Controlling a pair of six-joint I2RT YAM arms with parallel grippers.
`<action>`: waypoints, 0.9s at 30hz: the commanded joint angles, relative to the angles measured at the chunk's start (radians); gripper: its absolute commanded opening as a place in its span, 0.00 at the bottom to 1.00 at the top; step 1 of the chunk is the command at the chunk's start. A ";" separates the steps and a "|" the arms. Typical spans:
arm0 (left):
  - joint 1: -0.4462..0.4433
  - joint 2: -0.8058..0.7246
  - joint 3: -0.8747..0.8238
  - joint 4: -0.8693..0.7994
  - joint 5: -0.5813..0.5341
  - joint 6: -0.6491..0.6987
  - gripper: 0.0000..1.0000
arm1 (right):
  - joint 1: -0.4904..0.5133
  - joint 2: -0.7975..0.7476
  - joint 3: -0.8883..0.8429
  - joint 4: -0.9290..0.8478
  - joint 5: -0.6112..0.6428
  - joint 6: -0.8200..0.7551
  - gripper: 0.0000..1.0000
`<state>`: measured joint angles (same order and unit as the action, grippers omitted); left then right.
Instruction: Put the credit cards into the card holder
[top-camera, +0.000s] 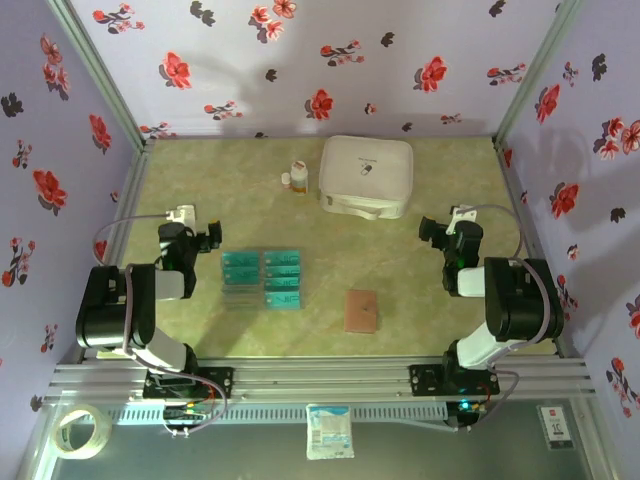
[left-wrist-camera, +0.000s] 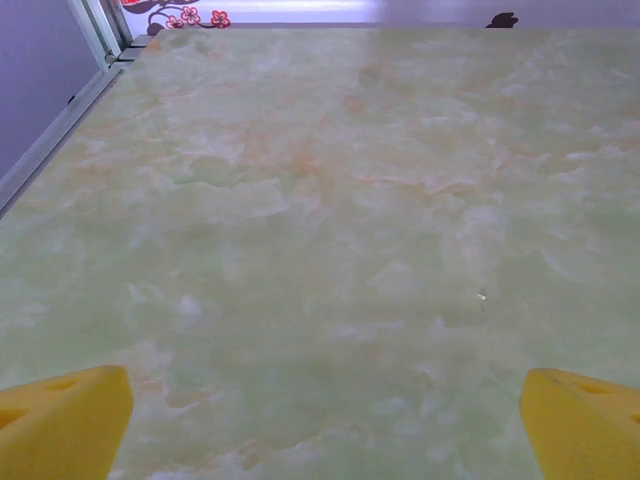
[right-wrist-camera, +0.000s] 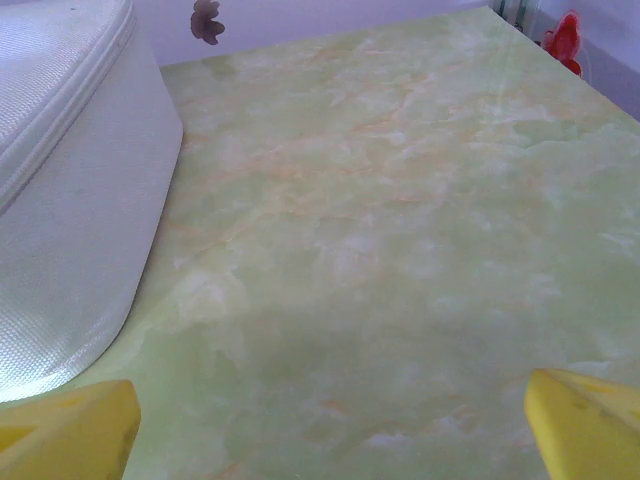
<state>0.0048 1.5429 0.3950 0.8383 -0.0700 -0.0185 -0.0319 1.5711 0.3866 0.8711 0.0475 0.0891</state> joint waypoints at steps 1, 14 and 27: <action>-0.005 0.001 0.005 0.038 -0.010 0.017 1.00 | 0.006 -0.006 0.006 0.017 -0.002 0.003 0.99; -0.005 0.001 0.005 0.036 -0.014 0.014 1.00 | 0.006 -0.006 0.006 0.017 -0.002 0.003 0.99; 0.001 0.002 0.010 0.026 -0.022 0.003 1.00 | 0.006 -0.002 0.014 0.008 -0.001 0.004 0.99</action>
<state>0.0048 1.5429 0.3950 0.8379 -0.0772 -0.0189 -0.0311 1.5711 0.3866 0.8684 0.0475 0.0891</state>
